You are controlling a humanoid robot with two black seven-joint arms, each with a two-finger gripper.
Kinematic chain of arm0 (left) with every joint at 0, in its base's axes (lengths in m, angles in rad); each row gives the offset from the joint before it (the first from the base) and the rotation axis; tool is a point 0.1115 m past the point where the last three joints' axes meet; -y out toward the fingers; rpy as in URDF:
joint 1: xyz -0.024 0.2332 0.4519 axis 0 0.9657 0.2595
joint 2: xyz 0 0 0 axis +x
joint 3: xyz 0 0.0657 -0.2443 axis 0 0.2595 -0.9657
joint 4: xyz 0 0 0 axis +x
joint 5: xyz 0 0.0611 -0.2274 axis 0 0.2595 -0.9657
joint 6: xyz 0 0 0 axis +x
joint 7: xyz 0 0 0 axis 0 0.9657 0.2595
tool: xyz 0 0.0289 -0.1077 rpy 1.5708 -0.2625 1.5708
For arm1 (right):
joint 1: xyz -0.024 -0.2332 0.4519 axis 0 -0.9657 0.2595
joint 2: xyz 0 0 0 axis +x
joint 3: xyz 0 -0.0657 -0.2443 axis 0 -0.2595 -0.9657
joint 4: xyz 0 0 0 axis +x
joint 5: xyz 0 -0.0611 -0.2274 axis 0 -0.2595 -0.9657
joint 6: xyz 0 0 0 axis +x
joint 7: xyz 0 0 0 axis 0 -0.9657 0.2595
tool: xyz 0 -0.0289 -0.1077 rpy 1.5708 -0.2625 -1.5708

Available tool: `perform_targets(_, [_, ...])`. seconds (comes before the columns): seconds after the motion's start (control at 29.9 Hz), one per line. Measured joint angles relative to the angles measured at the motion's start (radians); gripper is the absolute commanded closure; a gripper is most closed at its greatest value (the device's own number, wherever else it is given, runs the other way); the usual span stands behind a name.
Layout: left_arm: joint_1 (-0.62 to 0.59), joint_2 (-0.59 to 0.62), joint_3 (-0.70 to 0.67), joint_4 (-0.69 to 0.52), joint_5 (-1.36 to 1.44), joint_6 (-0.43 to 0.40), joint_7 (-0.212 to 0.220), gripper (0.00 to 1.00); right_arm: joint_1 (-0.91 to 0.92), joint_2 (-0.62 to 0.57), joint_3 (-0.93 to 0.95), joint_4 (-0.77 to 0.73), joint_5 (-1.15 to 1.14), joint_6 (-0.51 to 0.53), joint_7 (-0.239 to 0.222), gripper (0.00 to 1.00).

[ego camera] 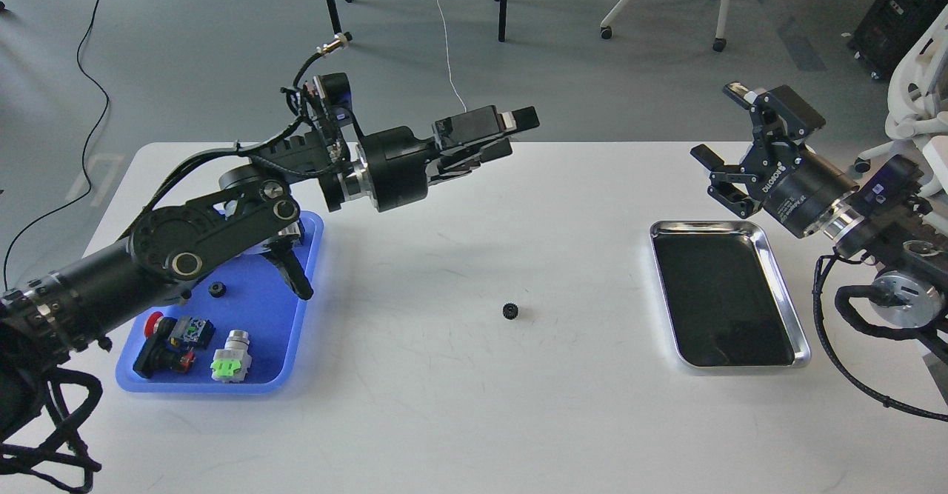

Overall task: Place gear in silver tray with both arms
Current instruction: 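Retract the left arm and swing the right gripper toward the gear, then lower the right gripper onto the black gear and close it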

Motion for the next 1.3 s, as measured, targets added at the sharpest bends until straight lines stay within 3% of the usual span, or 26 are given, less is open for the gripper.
perform_targets(0.23, [0.257,0.026,-0.282,-0.008,-0.111,-0.02,0.0,0.02,0.327,0.018,-0.383,0.025,-0.316,0.0,0.0,0.01])
perform_targets(0.6, [0.352,0.025,-0.428,-0.008,-0.283,-0.022,0.022,0.02,0.68,0.277,-0.837,0.023,-0.773,-0.011,0.0,0.01])
perform_targets(0.9, [0.354,0.025,-0.43,-0.008,-0.293,-0.023,0.025,0.02,0.74,0.517,-0.991,-0.056,-0.845,-0.045,0.0,0.07])
perform_targets(1.3, [0.367,0.021,-0.431,-0.014,-0.293,-0.025,0.028,0.02,0.731,0.664,-1.156,-0.155,-0.884,-0.229,0.0,0.21])
